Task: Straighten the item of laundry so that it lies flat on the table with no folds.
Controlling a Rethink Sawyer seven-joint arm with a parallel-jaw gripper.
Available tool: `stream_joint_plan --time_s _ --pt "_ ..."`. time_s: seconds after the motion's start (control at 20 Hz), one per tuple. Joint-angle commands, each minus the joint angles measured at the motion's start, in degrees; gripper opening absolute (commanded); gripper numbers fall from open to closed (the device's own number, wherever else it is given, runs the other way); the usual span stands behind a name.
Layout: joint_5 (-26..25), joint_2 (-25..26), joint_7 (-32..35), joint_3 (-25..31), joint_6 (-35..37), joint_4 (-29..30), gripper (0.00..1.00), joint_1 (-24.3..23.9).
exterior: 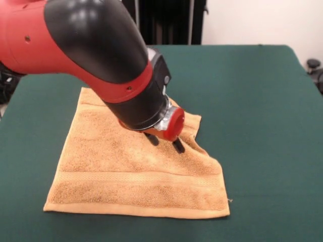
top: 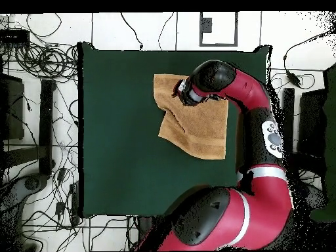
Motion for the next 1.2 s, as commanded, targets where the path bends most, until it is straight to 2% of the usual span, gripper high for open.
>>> stream_joint_plan --time_s 0.05,0.75,1.2 --pt "4.44 -1.73 6.35 4.62 -6.99 13.75 1.00 2.66" --pt "8.00 -1.31 6.74 4.05 -9.33 15.03 1.00 4.46" --pt "5.77 4.61 2.49 3.50 -13.61 10.77 1.00 4.11"
